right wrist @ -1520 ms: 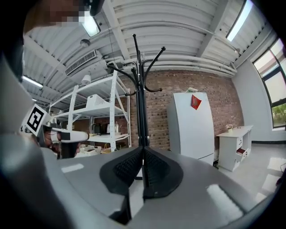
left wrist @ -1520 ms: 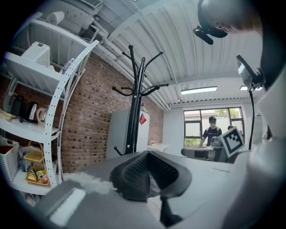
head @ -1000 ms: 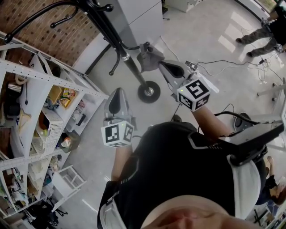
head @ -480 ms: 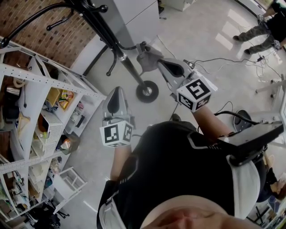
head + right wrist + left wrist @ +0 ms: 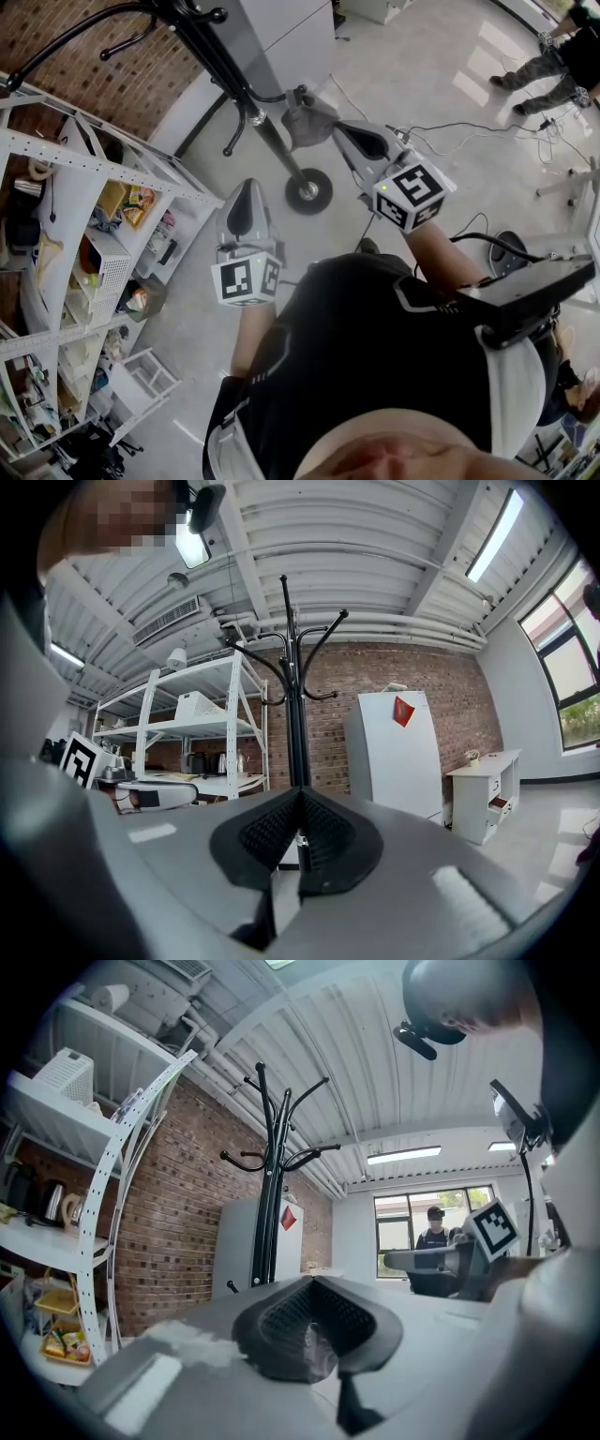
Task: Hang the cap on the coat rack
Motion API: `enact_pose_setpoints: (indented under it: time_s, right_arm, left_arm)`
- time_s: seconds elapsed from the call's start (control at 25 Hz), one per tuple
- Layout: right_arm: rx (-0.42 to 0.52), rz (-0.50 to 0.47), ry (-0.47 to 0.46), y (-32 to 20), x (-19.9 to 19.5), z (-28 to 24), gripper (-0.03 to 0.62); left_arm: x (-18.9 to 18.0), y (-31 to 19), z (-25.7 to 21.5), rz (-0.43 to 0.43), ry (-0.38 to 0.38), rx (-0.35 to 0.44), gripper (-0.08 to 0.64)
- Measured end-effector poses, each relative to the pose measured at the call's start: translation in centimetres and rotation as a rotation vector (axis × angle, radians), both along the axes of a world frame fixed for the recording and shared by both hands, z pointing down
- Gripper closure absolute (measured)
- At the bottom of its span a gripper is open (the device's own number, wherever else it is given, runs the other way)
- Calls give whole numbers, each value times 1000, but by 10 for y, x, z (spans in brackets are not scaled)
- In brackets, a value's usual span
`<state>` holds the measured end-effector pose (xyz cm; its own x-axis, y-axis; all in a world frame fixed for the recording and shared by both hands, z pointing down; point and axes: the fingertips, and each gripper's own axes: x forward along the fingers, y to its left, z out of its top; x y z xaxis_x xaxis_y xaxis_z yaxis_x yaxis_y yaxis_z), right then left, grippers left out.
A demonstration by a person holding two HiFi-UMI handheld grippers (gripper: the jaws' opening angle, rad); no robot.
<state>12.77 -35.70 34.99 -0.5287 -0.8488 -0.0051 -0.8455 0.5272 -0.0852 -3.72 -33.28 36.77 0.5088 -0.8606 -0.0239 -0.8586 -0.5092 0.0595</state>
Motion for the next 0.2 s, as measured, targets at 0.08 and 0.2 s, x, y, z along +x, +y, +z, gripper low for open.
enact_pose_setpoints:
  time_s: [0.08,0.2]
  right_arm:
    - [2,-2,3,-1,-1,1,584]
    - [5,-9,10,0,-5,2,584]
  left_arm:
    - [-1,0,0,-2,3,7,532]
    - [-3,0,1,-7,2,13,532]
